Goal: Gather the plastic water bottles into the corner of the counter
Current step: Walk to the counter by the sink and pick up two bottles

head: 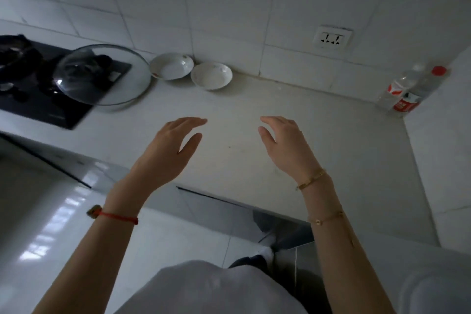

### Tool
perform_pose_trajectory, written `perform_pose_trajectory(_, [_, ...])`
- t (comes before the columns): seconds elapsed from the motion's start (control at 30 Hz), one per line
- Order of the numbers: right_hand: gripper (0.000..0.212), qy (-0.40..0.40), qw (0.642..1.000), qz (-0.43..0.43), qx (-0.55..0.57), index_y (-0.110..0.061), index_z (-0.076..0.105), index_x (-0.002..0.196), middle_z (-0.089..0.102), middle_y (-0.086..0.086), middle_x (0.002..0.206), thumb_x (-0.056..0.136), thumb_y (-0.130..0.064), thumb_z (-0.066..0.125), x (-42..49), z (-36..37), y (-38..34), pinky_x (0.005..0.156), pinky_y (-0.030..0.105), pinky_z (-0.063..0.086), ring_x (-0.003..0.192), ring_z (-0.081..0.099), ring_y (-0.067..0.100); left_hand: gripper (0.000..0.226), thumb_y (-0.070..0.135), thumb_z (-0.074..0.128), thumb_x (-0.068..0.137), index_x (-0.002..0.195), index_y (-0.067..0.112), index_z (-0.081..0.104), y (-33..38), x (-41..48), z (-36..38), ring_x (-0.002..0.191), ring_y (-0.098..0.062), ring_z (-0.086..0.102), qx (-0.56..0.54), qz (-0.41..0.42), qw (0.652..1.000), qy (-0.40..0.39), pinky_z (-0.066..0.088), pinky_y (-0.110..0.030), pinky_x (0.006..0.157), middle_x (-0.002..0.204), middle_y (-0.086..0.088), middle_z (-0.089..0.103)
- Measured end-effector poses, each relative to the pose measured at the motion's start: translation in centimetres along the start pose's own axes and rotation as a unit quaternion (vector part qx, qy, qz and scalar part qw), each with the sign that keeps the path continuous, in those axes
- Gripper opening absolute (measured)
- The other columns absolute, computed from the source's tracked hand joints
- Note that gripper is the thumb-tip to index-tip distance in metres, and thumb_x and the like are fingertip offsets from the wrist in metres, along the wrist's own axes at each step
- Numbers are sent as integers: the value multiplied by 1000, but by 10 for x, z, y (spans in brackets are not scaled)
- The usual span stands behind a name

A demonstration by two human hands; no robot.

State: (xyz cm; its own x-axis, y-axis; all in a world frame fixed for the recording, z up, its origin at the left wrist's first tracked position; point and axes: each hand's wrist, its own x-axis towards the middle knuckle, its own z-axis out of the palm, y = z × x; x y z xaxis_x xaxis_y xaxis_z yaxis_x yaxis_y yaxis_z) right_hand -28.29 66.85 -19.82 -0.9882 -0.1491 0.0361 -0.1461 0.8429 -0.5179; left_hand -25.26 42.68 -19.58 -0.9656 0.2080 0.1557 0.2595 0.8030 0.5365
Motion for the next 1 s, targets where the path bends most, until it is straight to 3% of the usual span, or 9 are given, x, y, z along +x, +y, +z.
perform_pose_trajectory(0.13, [41,-30,999,-37,16,-13,49,135,52,6,139,98,-31,40,-20,31,-48,110,44,35,130,42,26,37,25,43,98,134,20,52,-29,-61,-24,128,-20,48,5,-55,998,18,31,-23,104,138,1,54])
perform_pose_trajectory(0.47, [42,-121,980,-157,20,-14,48,136,52,4,139,99,-32,40,-45,95,-155,110,43,35,130,42,23,38,33,40,98,134,26,51,-81,-187,-70,128,-14,47,-5,-185,977,107,37,-27,105,138,4,53])
perform_pose_trajectory(0.67, [41,-191,950,-247,12,-14,48,136,53,5,137,99,-30,40,-47,138,-215,109,40,37,127,44,23,36,31,42,98,131,25,53,-107,-251,-90,130,-17,47,4,-283,943,175,41,-38,108,137,4,55])
perform_pose_trajectory(0.87, [40,-256,912,-320,-1,-12,49,134,54,7,137,98,-29,41,-37,183,-272,107,44,36,126,44,25,34,30,44,98,130,26,54,-133,-296,-104,129,-15,47,12,-367,902,226,39,-35,107,135,6,55])
perform_pose_trajectory(1.0, [40,-281,889,-363,4,-12,49,134,54,6,136,98,-29,42,-22,213,-311,109,39,34,127,44,22,34,29,44,97,130,24,55,-157,-310,-119,128,-14,47,8,-405,878,255,39,-34,108,134,7,55])
